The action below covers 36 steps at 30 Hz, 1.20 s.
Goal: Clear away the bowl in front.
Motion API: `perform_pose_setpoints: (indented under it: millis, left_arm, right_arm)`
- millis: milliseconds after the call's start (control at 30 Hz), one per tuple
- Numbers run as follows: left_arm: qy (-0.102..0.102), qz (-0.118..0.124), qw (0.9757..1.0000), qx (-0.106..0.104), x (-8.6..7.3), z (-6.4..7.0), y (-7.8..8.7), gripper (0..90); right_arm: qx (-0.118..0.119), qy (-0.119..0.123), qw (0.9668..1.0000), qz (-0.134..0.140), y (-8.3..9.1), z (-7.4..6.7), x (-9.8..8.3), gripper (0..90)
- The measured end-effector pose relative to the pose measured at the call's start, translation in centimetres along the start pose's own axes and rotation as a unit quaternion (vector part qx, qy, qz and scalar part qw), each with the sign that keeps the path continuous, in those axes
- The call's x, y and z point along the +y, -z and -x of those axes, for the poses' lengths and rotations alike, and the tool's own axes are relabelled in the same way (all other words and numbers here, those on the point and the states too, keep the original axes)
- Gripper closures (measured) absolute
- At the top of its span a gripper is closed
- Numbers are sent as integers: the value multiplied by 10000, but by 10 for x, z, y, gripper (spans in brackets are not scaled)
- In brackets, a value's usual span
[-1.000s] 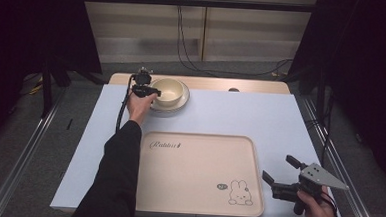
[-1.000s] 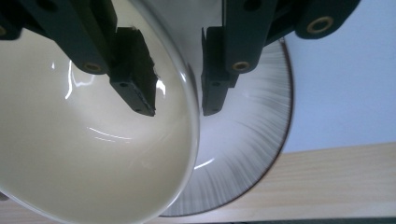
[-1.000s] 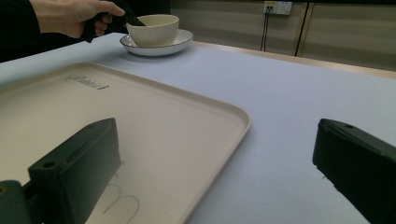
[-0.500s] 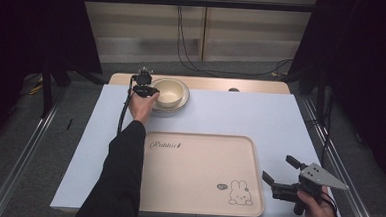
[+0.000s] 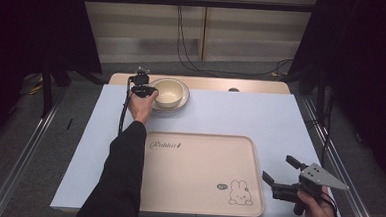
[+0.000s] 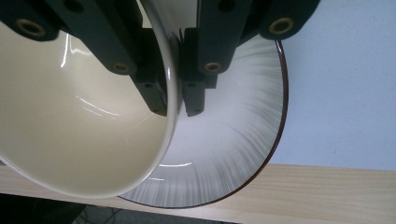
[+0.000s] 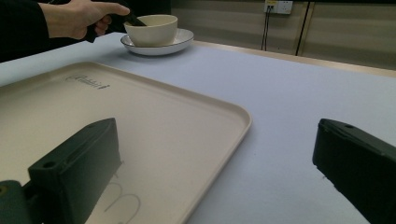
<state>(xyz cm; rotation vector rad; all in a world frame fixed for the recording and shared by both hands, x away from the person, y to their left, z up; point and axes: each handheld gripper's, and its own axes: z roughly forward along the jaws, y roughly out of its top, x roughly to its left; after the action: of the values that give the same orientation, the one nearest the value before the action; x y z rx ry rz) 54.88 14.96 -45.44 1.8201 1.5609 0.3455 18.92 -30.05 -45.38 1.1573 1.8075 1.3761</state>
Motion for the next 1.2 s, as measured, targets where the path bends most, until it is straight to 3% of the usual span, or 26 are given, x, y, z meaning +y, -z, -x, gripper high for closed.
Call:
perform_pose_setpoints:
  millis: [600,733,800,867,933,1200]
  left_arm:
    - [289,153,9993,-173,1,-1,7,828]
    - [277,185,9993,-197,3,-2,12,828]
    - [277,342,9989,-144,4,1,16,827]
    - [275,353,9985,-315,6,0,19,826]
    - [326,463,9978,-333,7,2,23,828]
    - [165,412,9978,-495,8,1,33,825]
  right_arm:
    - [-28,-47,10000,16,0,1,0,5]
    - [-32,-37,10000,29,1,1,0,5]
    - [-22,-16,10000,34,0,1,0,5]
    - [-21,-35,10000,28,0,0,0,5]
    - [-14,-30,10000,34,0,0,0,5]
    - [-43,-34,10000,29,0,0,0,5]
